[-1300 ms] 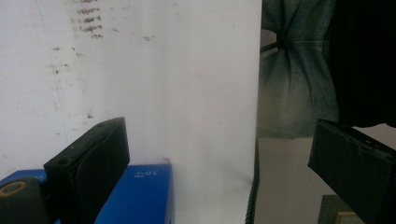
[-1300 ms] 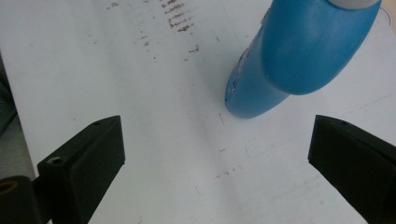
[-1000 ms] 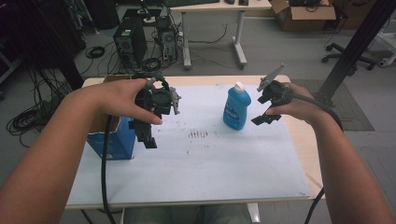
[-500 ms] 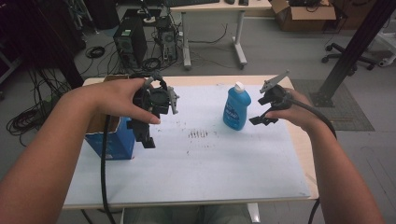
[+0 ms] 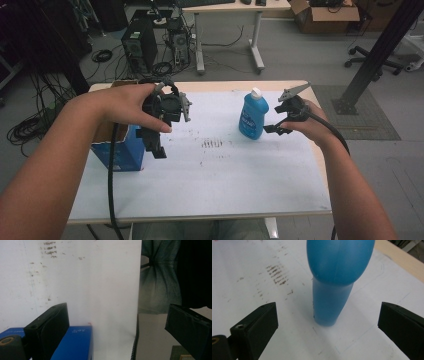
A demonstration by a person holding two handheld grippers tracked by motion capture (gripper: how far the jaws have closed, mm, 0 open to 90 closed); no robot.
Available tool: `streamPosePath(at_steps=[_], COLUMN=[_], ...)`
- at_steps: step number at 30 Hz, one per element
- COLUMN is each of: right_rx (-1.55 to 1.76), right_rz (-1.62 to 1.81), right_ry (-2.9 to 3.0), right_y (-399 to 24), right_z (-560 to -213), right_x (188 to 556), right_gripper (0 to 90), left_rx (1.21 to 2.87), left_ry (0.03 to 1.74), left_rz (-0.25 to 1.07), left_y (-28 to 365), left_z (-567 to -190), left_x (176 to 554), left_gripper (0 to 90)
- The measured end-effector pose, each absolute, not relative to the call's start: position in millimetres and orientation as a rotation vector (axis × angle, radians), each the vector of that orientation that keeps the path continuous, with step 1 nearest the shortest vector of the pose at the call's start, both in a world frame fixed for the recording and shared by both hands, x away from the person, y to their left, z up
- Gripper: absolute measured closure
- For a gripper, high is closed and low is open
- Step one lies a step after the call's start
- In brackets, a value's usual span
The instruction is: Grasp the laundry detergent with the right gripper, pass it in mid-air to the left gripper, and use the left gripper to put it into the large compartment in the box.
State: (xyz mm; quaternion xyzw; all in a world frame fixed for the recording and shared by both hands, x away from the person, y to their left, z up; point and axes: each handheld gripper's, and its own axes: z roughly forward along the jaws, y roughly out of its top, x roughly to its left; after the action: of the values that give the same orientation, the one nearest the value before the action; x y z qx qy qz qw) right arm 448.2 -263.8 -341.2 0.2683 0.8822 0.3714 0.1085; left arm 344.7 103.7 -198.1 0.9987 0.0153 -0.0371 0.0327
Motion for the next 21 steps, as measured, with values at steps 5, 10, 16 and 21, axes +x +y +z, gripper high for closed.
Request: streamPosePath(at_steps=[5, 10, 16, 21], right_rx=[0.816, 0.842, 0.844, 0.846], right_rz=[1.155, 1.216, 1.262, 1.282], right_ry=[2.542, 2.495, 2.454, 2.442], right_y=[-263.3, -262.4, -260.0, -257.3], right_z=[-347.5, -352.6, -360.3, -366.7], right_x=[450.8, 451.8, 451.9, 452.7], right_gripper=[2.2, 2.4, 2.2, 2.0], left_rx=[3.079, 3.078, 3.077, 3.074], left_ry=[0.05, 0.052, 0.051, 0.051], left_rz=[-0.112, -0.113, -0.112, -0.109], left_y=[104.3, 104.8, 104.3, 103.8], left_z=[-198.1, -197.9, -198.3, -198.8], left_x=[343.8, 343.5, 344.3, 344.6], left_gripper=[5.5, 5.4, 5.4, 5.4])
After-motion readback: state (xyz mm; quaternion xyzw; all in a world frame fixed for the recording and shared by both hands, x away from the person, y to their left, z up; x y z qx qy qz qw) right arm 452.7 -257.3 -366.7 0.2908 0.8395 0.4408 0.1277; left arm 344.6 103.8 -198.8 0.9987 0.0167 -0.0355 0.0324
